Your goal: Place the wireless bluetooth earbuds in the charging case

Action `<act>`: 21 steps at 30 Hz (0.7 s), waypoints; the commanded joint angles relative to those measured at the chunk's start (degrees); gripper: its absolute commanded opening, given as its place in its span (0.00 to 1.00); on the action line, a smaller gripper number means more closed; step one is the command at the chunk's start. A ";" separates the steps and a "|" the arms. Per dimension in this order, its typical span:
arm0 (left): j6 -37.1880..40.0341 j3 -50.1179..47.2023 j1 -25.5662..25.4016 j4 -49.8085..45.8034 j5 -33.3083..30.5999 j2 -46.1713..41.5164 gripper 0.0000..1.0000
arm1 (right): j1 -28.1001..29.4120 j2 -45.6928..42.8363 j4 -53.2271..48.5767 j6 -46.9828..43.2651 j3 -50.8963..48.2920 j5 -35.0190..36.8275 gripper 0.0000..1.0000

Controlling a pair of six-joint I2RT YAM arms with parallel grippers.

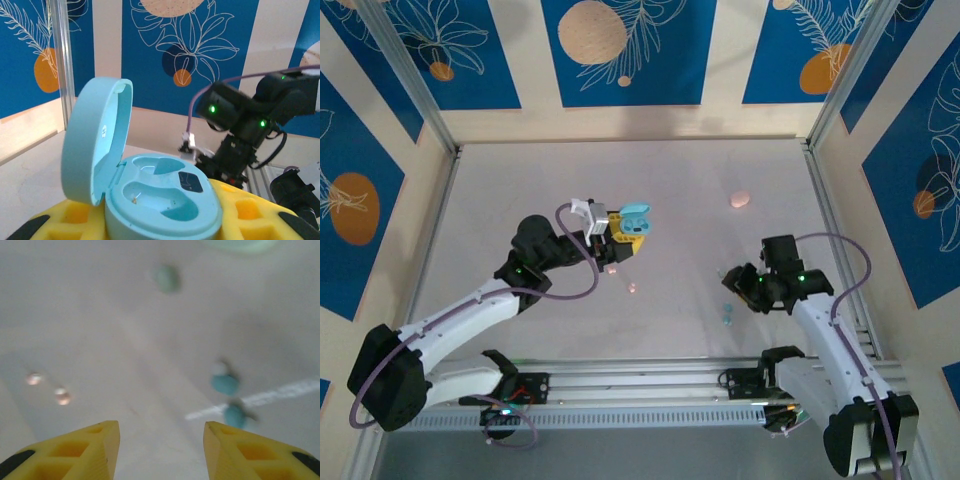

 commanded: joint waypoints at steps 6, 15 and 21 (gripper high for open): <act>-1.49 -0.37 -0.46 3.16 0.27 -0.94 0.25 | -0.92 4.15 3.19 1.84 -4.92 0.51 0.54; -1.62 -0.70 -0.47 3.18 0.00 -0.77 0.25 | -0.60 7.64 5.59 -3.43 -5.15 -1.13 0.44; -1.74 -0.52 -0.46 3.13 0.33 -0.20 0.25 | 1.38 12.01 6.18 -3.78 -4.92 0.08 0.42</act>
